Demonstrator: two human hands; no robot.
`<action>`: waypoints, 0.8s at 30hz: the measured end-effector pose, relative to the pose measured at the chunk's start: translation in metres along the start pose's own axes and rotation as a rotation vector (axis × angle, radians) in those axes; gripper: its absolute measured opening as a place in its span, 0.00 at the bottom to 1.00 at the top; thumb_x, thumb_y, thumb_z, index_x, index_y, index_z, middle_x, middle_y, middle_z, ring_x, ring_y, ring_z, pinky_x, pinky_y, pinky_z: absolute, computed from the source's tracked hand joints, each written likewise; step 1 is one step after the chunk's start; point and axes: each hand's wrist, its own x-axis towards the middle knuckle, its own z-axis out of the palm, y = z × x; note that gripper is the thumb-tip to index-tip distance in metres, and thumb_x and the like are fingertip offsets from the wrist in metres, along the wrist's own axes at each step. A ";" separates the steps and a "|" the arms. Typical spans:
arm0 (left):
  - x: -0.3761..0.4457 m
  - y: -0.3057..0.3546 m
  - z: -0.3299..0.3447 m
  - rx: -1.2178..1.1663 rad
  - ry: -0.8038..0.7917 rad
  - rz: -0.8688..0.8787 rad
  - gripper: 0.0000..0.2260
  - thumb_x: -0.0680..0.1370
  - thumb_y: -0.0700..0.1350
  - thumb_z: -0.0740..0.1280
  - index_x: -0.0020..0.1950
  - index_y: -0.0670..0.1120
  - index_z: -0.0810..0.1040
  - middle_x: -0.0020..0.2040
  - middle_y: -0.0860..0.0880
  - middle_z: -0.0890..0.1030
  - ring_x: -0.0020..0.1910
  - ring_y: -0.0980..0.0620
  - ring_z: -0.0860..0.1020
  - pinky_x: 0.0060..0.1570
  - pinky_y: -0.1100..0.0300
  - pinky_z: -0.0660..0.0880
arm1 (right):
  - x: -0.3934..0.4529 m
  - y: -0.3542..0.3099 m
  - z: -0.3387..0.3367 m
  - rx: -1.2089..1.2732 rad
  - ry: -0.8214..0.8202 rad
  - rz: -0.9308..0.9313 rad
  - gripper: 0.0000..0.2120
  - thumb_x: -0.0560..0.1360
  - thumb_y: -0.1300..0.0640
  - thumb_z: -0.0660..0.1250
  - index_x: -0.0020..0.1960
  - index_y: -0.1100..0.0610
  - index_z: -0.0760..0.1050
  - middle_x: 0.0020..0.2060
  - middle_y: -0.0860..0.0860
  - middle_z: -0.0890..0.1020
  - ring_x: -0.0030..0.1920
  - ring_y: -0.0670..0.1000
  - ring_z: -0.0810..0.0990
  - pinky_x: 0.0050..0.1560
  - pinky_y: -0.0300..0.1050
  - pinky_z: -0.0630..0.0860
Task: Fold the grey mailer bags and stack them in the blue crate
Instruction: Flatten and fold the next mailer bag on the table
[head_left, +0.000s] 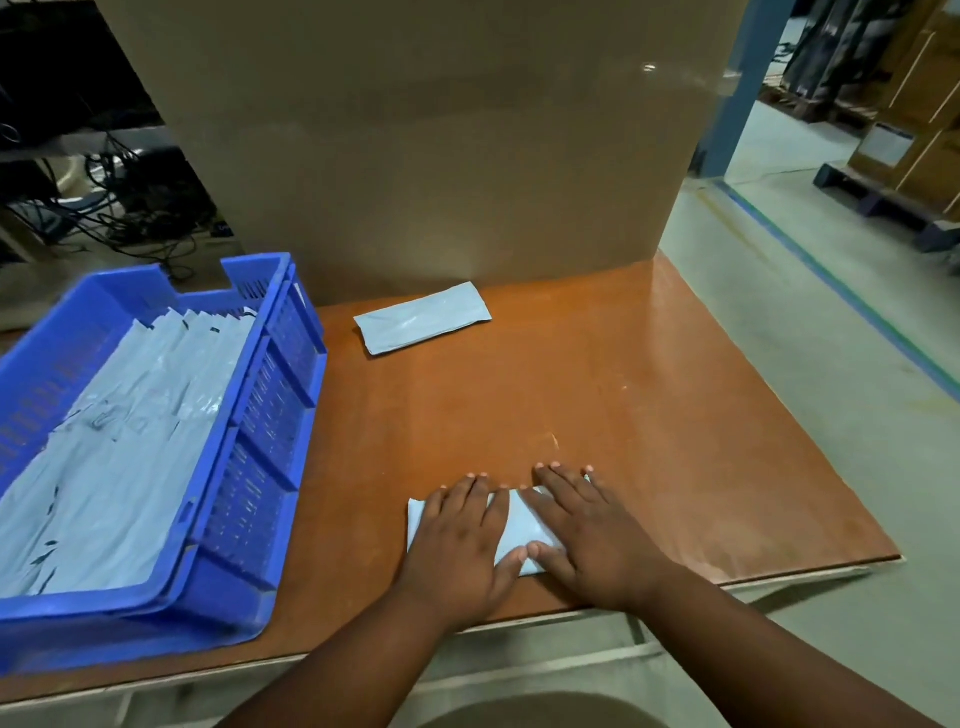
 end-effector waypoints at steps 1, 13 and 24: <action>-0.001 0.001 -0.001 -0.002 0.008 0.014 0.31 0.85 0.67 0.52 0.79 0.48 0.70 0.77 0.45 0.72 0.75 0.42 0.70 0.71 0.40 0.69 | -0.001 0.004 -0.001 0.007 -0.002 -0.025 0.34 0.84 0.30 0.49 0.85 0.46 0.58 0.85 0.50 0.58 0.85 0.52 0.54 0.83 0.59 0.50; 0.088 -0.025 -0.015 0.103 -0.036 -0.057 0.30 0.85 0.63 0.49 0.80 0.46 0.67 0.80 0.44 0.67 0.80 0.42 0.63 0.79 0.35 0.55 | 0.060 0.058 -0.024 0.037 -0.007 0.064 0.34 0.83 0.31 0.50 0.82 0.48 0.62 0.84 0.52 0.60 0.84 0.56 0.57 0.82 0.63 0.54; 0.128 0.027 0.005 0.060 -0.090 -0.311 0.33 0.85 0.55 0.36 0.85 0.43 0.60 0.85 0.42 0.58 0.85 0.43 0.54 0.83 0.43 0.46 | 0.107 0.042 -0.011 0.083 0.047 0.332 0.30 0.87 0.43 0.44 0.85 0.54 0.56 0.86 0.56 0.53 0.85 0.56 0.47 0.83 0.63 0.43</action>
